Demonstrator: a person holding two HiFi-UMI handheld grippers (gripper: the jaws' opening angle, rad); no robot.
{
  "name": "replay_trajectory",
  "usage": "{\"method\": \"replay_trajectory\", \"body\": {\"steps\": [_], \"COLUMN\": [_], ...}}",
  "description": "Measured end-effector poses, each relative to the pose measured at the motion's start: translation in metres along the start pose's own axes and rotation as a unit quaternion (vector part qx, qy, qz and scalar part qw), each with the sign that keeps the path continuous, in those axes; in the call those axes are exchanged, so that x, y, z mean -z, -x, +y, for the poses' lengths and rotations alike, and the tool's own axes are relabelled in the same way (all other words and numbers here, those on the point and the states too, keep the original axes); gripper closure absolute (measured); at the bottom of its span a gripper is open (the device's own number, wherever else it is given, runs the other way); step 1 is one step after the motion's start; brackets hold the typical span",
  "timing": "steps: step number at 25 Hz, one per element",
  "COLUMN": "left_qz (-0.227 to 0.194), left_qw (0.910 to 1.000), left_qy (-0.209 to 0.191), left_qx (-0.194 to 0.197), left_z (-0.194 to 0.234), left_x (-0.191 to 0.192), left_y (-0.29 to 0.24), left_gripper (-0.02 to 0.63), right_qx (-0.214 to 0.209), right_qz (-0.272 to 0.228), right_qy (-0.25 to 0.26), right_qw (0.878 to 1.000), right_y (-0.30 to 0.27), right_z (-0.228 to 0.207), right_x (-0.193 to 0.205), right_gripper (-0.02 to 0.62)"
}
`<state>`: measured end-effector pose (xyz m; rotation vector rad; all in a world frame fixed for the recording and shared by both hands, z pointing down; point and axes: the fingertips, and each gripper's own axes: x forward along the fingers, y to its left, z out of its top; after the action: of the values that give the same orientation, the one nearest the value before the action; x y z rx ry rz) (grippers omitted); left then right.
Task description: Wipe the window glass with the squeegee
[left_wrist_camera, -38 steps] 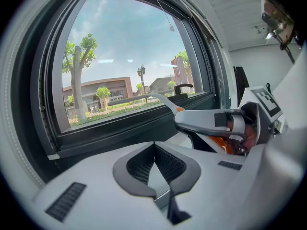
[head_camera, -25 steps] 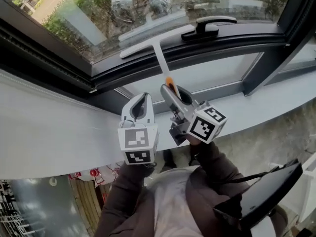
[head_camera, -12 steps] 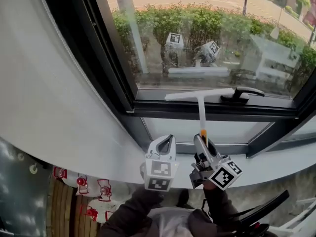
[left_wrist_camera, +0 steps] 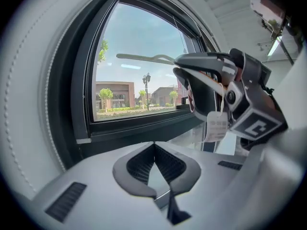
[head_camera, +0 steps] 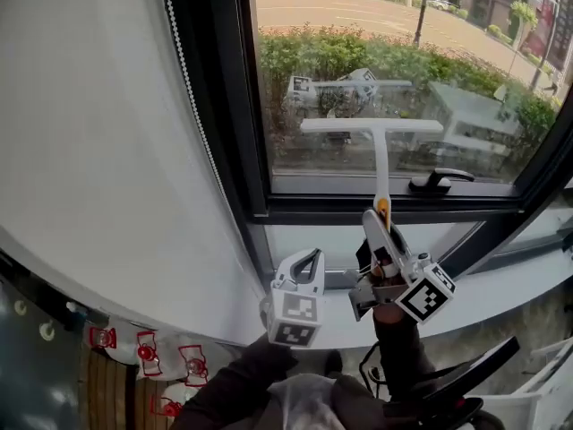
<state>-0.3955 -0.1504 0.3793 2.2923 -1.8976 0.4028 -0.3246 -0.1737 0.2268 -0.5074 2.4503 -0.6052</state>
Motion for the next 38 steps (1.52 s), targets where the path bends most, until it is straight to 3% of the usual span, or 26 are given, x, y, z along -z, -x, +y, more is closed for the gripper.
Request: {"method": "replay_trajectory", "body": {"steps": [7, 16, 25, 38], "left_qz": [0.003, -0.002, -0.005, -0.002], "left_qw": [0.9999, 0.9995, 0.9986, 0.9987], "left_qy": [-0.01, -0.014, -0.009, -0.017], "left_qx": [-0.003, -0.028, -0.052, -0.049], "left_z": [0.015, 0.018, 0.033, 0.03], "left_x": [0.002, -0.007, -0.012, -0.006], "left_y": [0.002, -0.011, -0.016, -0.016], "left_gripper": [0.604, 0.604, 0.604, 0.604], "right_qx": [-0.057, -0.109, -0.114, -0.12], "right_qz": [-0.03, -0.053, -0.049, -0.055], "right_qy": [0.026, 0.026, 0.011, 0.028], "right_qw": [0.998, 0.992, 0.992, 0.991], "right_y": [-0.044, -0.101, -0.128, -0.127], "right_z": [0.043, 0.054, 0.044, 0.045], "right_x": [-0.036, -0.069, -0.058, -0.05], "right_gripper": [0.532, 0.532, 0.534, 0.537]}}
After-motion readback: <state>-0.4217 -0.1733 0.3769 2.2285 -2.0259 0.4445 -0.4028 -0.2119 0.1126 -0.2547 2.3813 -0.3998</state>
